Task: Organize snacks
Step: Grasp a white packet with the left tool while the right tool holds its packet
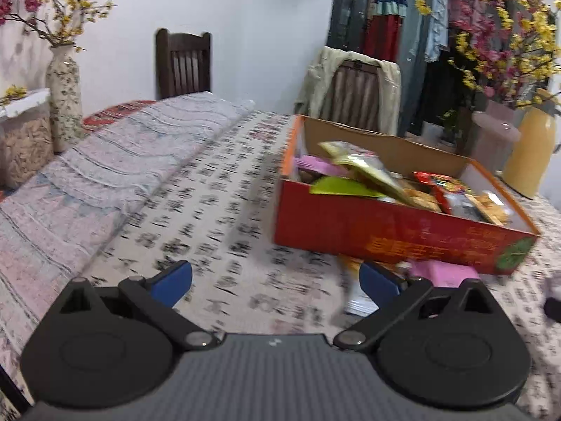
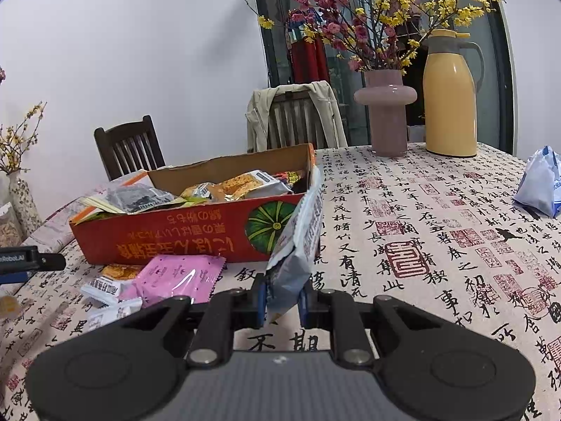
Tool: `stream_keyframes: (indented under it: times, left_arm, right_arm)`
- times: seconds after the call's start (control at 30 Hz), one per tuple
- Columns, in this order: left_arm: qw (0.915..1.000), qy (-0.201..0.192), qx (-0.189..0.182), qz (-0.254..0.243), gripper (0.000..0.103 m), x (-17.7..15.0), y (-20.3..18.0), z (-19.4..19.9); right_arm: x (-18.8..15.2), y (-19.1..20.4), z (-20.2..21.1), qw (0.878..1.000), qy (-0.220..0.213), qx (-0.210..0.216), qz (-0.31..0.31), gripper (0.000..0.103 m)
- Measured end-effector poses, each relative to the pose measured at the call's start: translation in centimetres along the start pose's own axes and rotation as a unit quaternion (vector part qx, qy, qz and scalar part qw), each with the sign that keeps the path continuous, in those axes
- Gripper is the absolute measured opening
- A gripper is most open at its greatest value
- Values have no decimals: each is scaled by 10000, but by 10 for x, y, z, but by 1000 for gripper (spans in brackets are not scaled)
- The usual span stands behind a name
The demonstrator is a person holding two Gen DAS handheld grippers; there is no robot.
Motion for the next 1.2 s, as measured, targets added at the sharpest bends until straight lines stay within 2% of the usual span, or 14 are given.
stream_keyframes:
  times: [0.27, 0.7, 0.87, 0.97, 1.1, 1.17, 1.2]
  left_arm:
    - [9984, 221, -319, -418, 103, -12, -52, 27]
    - [9941, 844, -182, -653, 103, -43, -104, 25]
    - [9933, 914, -80, -697, 101, -51, -112, 24]
    - [9926, 987, -47, -700, 95, -55, -114, 22]
    - [9908, 1108, -111, -771, 74, -63, -116, 20]
    - [9910, 1021, -74, -860, 68, -64, -116, 21]
    - [9911, 990, -99, -882, 59, -64, -116, 22]
  right_arm:
    - [0, 1, 3, 10000, -82, 40, 7, 17]
    - [0, 5, 8, 9997, -171, 183, 68, 17]
    - [1, 6, 9, 9995, -187, 219, 93, 17]
    - [1, 6, 9, 9995, -194, 226, 103, 17]
    - [1, 6, 9, 9995, -191, 218, 102, 17]
    - [1, 6, 9, 9996, -185, 208, 104, 17]
    - [1, 6, 9, 9996, -186, 203, 103, 17]
Point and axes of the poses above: each gripper's, at about its wrist camera, not at the fingertips, and z roughly against the way its jaws point, y to its left, x to its top, the point moved 9 cm from there along -z, roughly the way its jaws point, and after that the axes turned 9 degrees about x, right-handed, at the moved point
